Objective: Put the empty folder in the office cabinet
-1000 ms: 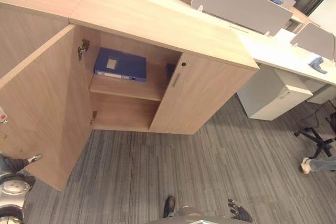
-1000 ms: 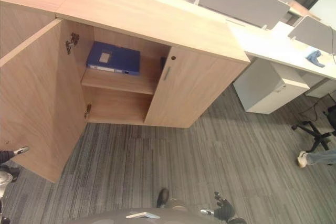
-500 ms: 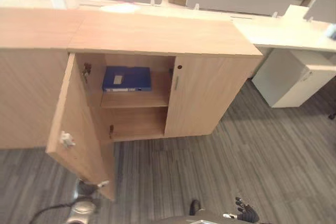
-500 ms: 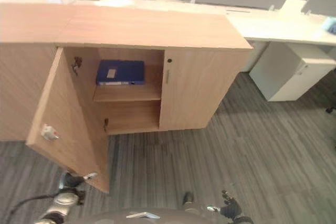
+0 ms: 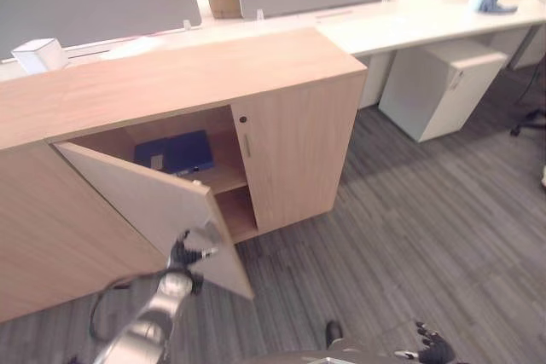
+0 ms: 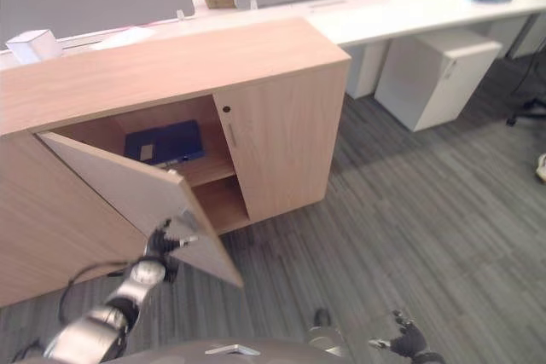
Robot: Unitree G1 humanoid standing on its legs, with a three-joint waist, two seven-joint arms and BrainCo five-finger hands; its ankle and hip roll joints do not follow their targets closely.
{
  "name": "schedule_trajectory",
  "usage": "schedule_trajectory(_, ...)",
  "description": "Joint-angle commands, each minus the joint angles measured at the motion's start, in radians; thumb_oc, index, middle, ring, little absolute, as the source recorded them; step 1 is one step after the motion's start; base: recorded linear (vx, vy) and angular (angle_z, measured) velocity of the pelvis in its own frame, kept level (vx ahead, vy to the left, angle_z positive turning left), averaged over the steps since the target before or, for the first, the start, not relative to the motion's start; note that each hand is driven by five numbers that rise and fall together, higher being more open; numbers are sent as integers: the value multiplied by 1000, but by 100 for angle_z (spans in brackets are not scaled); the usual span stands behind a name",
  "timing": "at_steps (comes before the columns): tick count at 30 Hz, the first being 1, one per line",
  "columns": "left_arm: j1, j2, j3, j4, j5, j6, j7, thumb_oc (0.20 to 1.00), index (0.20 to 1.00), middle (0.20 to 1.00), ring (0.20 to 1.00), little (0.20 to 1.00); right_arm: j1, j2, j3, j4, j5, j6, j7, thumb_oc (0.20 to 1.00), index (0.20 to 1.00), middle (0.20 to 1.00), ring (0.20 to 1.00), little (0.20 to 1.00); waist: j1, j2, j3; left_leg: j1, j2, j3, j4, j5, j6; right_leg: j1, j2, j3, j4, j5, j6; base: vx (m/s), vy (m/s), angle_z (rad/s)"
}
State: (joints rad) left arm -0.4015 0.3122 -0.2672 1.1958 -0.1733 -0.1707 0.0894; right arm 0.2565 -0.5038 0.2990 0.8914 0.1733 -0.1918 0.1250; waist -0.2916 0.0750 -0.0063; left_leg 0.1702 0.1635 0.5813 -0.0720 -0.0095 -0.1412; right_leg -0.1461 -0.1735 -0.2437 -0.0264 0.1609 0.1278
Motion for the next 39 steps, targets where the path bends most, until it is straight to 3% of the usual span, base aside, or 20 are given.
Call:
schedule_trajectory(1, -110, 216, 72, 25, -40, -59, 20, 1000, 1000, 1000, 1000, 1000, -54, 21, -24, -15, 10, -30, -14, 1000, 1000, 1000, 1000, 1000, -26, -68, -3, -9, 79, -68, -15, 20, -58, -82, -27, 62, -34, 61, 84, -1, -104, -63)
schedule_trajectory(8, -318, 365, 49, 67, -66, -43, 14, 1000, 1000, 1000, 1000, 1000, -70, -21, -42, -19, 44, -39, -19, 1000, 1000, 1000, 1000, 1000, -33, -38, 12, -70, 119, -59, -15, 63, -88, -139, 2, 60, -31, 55, 74, -16, -61, -23)
schedule_trajectory(13, -378, 395, 29, 73, -60, -38, 11, 1000, 1000, 1000, 1000, 1000, -77, -20, -50, -16, 59, -43, -25, 1000, 1000, 1000, 1000, 1000, -20, -29, 25, -85, 135, -70, -15, 78, -97, -138, 7, 44, -31, 46, 67, -5, -41, 2)
schedule_trajectory(19, -299, 309, 24, 59, -51, -38, -4, 1000, 1000, 1000, 1000, 1000, -73, 2, -42, -2, 48, -53, -34, 1000, 1000, 1000, 1000, 1000, 0, -18, 37, -76, 149, -87, -15, 87, -101, -103, 10, 20, -20, 12, 49, 24, -60, 13)
schedule_trajectory(21, -175, 220, 60, 61, -66, -34, -14, 1000, 1000, 1000, 1000, 1000, -80, 19, -32, 3, 34, -51, -39, 1000, 1000, 1000, 1000, 1000, 15, -12, 37, -55, 161, -90, -15, 106, -106, -71, 20, 10, -8, -19, 30, 75, -130, 14)
schedule_trajectory(23, -127, 193, 72, 58, -67, -35, -21, 1000, 1000, 1000, 1000, 1000, -80, 26, -30, 4, 29, -50, -40, 1000, 1000, 1000, 1000, 1000, 21, -8, 35, -44, 167, -90, -15, 113, -107, -56, 26, 5, -4, -32, 22, 47, -75, 7)
schedule_trajectory(26, 85, 72, 77, 12, -59, -37, -60, 1000, 1000, 1000, 1000, 1000, -116, 46, -19, 27, 7, -46, -52, 1000, 1000, 1000, 1000, 1000, 64, -2, 44, -12, 184, -117, 13, 178, -106, 14, 59, -8, -15, -67, -8, 37, -90, 7)
schedule_trajectory(28, 145, 52, 73, -11, -55, -39, -75, 1000, 1000, 1000, 1000, 1000, -130, 48, -19, 35, 2, -47, -55, 1000, 1000, 1000, 1000, 1000, 82, -4, 49, -17, 183, -136, 41, 177, -102, 26, 64, -12, -19, -74, -14, -7, -59, -2)
schedule_trajectory(29, 197, 34, 69, -29, -54, -35, -86, 1000, 1000, 1000, 1000, 1000, -151, 48, -12, 40, -8, -43, -61, 1000, 1000, 1000, 1000, 1000, 107, -7, 54, -38, 169, -193, 76, 179, -92, 32, 68, -8, -22, -78, -23, -26, -63, -6)
schedule_trajectory(30, 287, 3, 68, -51, -61, -38, -107, 1000, 1000, 1000, 1000, 1000, -183, 57, 0, 54, -18, -40, -62, 1000, 1000, 1000, 1000, 1000, 153, -23, 63, -78, 102, -316, 108, 141, -57, 58, 64, -2, -33, -85, -27, -19, -42, -2)
schedule_trajectory(31, 287, 3, 68, -51, -61, -38, -107, 1000, 1000, 1000, 1000, 1000, -183, 57, 0, 54, -18, -40, -62, 1000, 1000, 1000, 1000, 1000, 153, -23, 63, -78, 102, -316, 108, 141, -57, 58, 64, -2, -33, -85, -27, 7, -66, -3)
schedule_trajectory(32, 360, -13, 80, -59, -73, -37, -125, 1000, 1000, 1000, 1000, 1000, -195, 69, 5, 67, -27, -35, -61, 1000, 1000, 1000, 1000, 1000, 185, -47, 64, -97, 34, -383, 113, 61, -19, 76, 55, 3, -38, -89, -28, 4, -42, -10)
schedule_trajectory(33, 361, -12, 80, -59, -73, -36, -125, 1000, 1000, 1000, 1000, 1000, -195, 70, 6, 68, -27, -35, -61, 1000, 1000, 1000, 1000, 1000, 183, -49, 61, -103, 31, -385, 113, 63, -17, 71, 51, 2, -38, -87, -28, 7, -58, -27)
schedule_trajectory(35, 422, -32, 90, -49, -82, -30, -150, 1000, 1000, 1000, 1000, 1000, -211, 91, 5, 132, -47, -25, -62, 1000, 1000, 1000, 1000, 1000, 221, -64, 57, -128, -62, -436, 94, -12, 25, 93, 45, -4, -41, -90, -28, -28, -27, 8)
schedule_trajectory(39, 456, -57, 87, 16, -50, -14, -168, 1000, 1000, 1000, 1000, 1000, -231, 120, 13, 217, -78, -2, -67, 1000, 1000, 1000, 1000, 1000, 249, -63, 54, -144, -122, -477, 62, -2, 48, 112, 40, -22, -40, -87, -27, -52, 39, 18)
